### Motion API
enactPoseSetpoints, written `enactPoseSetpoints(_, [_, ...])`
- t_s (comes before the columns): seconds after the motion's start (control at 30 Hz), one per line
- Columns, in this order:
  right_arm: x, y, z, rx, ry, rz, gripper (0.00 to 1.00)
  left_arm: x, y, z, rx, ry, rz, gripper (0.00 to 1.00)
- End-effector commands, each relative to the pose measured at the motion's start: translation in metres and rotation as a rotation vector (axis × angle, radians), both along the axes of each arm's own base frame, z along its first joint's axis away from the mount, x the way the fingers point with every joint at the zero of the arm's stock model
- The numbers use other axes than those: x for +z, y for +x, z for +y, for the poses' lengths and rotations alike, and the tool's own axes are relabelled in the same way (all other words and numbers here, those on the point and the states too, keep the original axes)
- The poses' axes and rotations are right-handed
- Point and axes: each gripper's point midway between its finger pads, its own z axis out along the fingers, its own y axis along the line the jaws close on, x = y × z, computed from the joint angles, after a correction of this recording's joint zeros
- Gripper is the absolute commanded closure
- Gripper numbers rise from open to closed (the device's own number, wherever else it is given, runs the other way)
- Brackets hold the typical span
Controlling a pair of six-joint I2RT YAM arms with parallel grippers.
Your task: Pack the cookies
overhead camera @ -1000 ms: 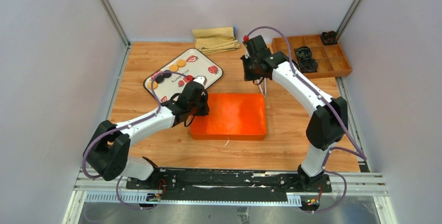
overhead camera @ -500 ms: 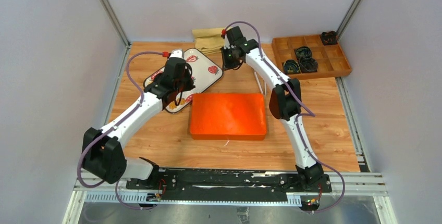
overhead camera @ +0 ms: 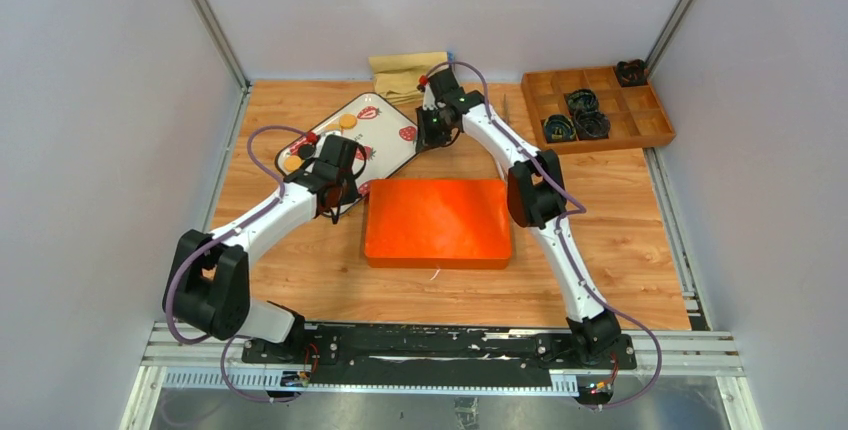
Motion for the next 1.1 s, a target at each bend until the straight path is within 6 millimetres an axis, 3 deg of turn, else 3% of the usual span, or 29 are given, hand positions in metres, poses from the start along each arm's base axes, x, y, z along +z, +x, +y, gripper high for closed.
enactPoseSetpoints(0.0, [-0.008,0.009,0.01,-0.031,0.071,0.017,0.88,-0.012,-0.003,0.004,0.029,-0.009,0.018,1.0])
enactPoseSetpoints(0.2, [-0.025,0.021,-0.005,-0.138,-0.004,0.033,0.87,-0.004,0.001,-0.008,-0.011,-0.056,0.0,1.0])
enactPoseSetpoints(0.4, [-0.041,0.014,-0.046,-0.209,-0.172,0.072,0.87,-0.001,0.002,-0.009,-0.029,-0.053,-0.004,1.0])
enactPoseSetpoints(0.8, [-0.052,-0.036,-0.146,-0.283,-0.508,0.164,0.88,0.005,0.003,-0.012,-0.059,-0.062,-0.017,1.0])
enactPoseSetpoints(1.07, [-0.052,-0.069,-0.185,-0.32,-0.568,0.231,0.9,0.003,0.001,-0.013,-0.068,-0.064,-0.016,1.0])
